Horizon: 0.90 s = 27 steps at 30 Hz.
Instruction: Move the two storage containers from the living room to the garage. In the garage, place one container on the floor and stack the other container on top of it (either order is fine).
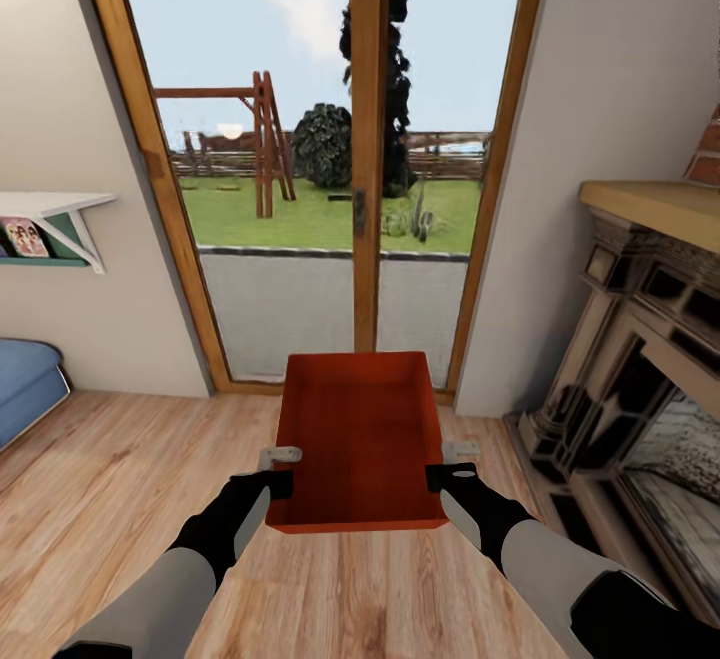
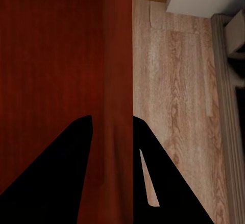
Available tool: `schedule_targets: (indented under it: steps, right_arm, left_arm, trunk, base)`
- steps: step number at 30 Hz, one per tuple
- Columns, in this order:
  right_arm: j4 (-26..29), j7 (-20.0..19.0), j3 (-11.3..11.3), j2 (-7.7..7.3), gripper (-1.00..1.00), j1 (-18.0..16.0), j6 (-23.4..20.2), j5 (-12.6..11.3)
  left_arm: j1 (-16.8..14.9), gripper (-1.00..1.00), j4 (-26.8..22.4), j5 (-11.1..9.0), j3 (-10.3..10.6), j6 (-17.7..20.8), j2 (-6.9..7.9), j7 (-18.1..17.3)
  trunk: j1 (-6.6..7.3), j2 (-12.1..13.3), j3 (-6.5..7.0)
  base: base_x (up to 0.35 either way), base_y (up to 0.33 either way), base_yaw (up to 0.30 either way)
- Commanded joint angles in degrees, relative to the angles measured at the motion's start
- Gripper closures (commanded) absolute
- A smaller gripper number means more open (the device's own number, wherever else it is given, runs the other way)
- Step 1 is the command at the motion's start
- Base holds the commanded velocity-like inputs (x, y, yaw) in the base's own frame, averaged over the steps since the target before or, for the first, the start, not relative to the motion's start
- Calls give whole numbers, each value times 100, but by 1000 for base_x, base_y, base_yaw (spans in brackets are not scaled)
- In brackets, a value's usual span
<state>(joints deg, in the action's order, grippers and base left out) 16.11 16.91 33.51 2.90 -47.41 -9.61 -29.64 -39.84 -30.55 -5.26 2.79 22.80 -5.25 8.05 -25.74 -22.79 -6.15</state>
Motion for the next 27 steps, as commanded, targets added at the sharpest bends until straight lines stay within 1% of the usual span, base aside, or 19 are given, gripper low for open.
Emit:
schedule_targets:
  steps: [1, 27]
  right_arm:
    - [-56, 58, 16, -79, 100, -5, -41, 17]
    - [-56, 58, 17, -79, 100, -5, -41, 13]
  left_arm:
    - [-7, 100, -21, 131, -33, 49, 15, 145]
    - [-7, 100, -21, 131, -33, 49, 15, 145]
  trunk:
    - [-4, -13, -3]
    - [-4, -13, 233]
  base:
    - [0, 0, 0]
    - [0, 0, 0]
